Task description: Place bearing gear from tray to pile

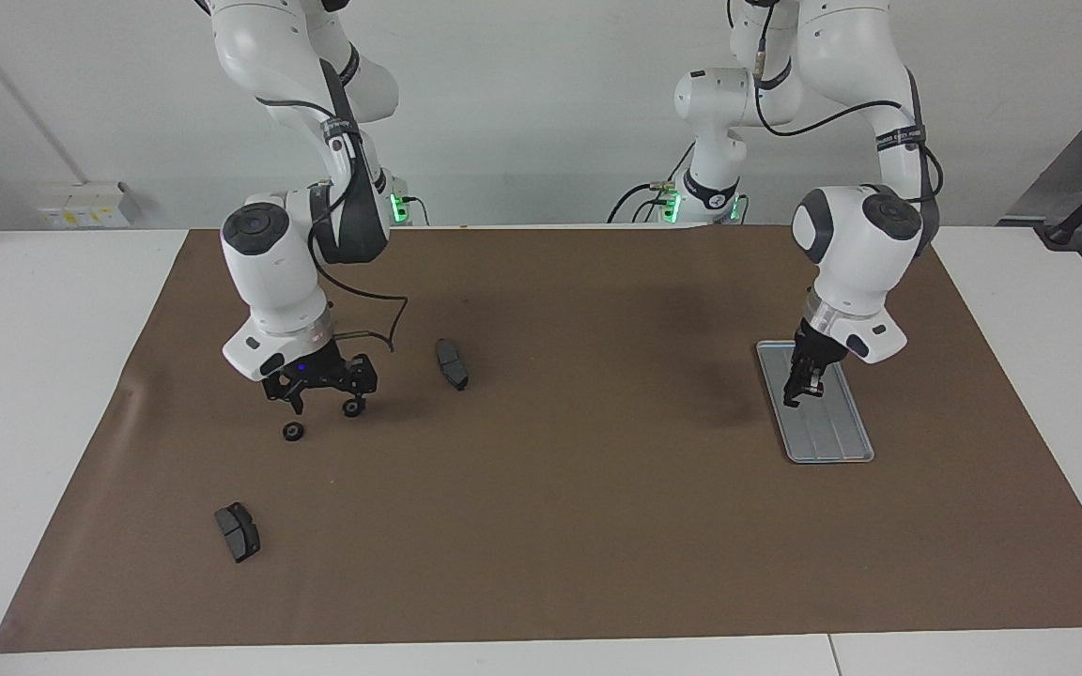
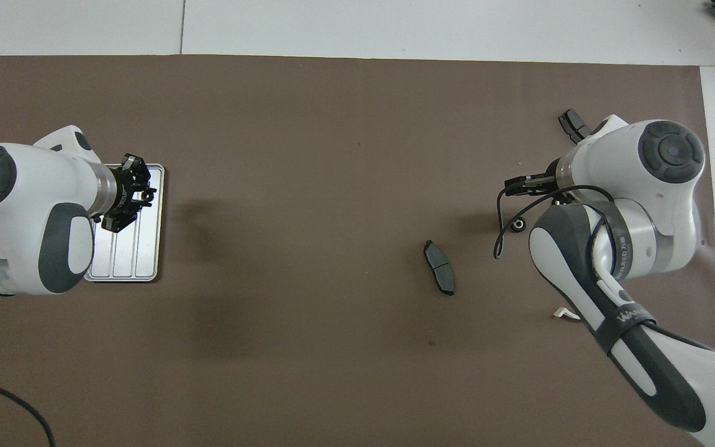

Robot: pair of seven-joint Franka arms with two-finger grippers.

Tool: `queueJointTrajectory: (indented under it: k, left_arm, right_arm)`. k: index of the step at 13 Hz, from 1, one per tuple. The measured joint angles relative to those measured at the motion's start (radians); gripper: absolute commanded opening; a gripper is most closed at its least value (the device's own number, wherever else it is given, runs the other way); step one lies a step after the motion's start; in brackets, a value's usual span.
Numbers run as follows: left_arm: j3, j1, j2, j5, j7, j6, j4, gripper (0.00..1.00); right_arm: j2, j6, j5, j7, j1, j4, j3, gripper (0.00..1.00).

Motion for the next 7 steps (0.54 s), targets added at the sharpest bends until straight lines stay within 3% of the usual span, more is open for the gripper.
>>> queueJointTrajectory:
  k: [5,7]
  left_arm:
    - [-0.010,-0.294,0.041,0.116,0.015,-0.008,0.087,0.13]
    - [-0.016,-0.383,0.073,0.124,0.116,-0.038,0.135,0.13]
  right_arm:
    - [-0.013,-0.111,0.000,0.000,0.001,0.109,-0.004,1.00]
    - [-0.013,-0.119,0.000,0.003,0.002,0.126,-0.001,1.00]
